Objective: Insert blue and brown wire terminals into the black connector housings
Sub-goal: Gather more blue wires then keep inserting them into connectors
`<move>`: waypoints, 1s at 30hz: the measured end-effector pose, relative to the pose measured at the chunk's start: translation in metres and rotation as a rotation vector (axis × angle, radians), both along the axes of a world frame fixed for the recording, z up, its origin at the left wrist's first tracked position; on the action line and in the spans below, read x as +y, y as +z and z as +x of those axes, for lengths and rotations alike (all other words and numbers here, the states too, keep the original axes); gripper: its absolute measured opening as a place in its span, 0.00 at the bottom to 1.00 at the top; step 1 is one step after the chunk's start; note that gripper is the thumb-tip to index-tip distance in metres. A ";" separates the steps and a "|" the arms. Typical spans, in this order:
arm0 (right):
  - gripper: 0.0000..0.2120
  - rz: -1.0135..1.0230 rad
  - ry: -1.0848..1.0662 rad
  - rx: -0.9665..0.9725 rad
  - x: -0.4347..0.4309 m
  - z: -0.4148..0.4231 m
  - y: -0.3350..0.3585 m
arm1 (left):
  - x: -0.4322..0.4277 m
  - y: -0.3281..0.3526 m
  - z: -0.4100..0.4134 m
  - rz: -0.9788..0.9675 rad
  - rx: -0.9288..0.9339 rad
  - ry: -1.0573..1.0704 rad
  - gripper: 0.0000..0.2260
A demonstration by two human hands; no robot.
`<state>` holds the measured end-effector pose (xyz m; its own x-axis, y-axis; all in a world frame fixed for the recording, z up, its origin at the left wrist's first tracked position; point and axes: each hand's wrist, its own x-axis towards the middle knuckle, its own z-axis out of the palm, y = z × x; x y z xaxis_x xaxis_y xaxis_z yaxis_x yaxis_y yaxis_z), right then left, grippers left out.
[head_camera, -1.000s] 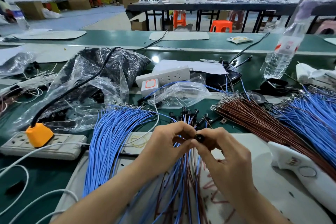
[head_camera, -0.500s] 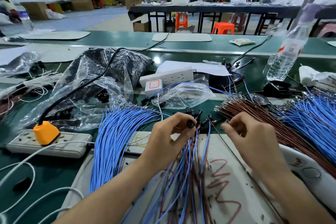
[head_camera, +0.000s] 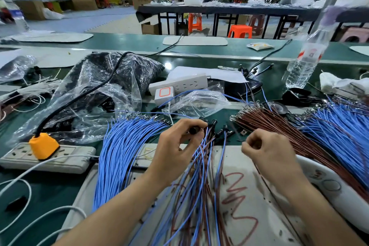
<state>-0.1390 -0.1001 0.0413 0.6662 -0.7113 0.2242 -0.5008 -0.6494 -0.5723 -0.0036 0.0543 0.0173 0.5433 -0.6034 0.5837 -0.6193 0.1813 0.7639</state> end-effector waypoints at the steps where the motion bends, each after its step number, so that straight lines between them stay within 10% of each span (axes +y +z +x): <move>1: 0.09 -0.015 -0.017 -0.054 -0.005 -0.003 0.005 | 0.001 0.000 0.000 -0.003 -0.003 0.002 0.07; 13: 0.06 -0.429 0.199 0.597 -0.064 0.017 0.032 | -0.002 -0.003 0.002 0.040 -0.062 -0.032 0.06; 30: 0.04 -0.281 0.033 0.534 -0.070 0.036 0.012 | -0.001 -0.004 0.001 0.099 -0.053 -0.051 0.05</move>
<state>-0.1029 -0.1701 0.0536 0.7590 -0.6505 0.0290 -0.6487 -0.7593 -0.0519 -0.0022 0.0536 0.0137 0.4799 -0.6856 0.5474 -0.6513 0.1396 0.7458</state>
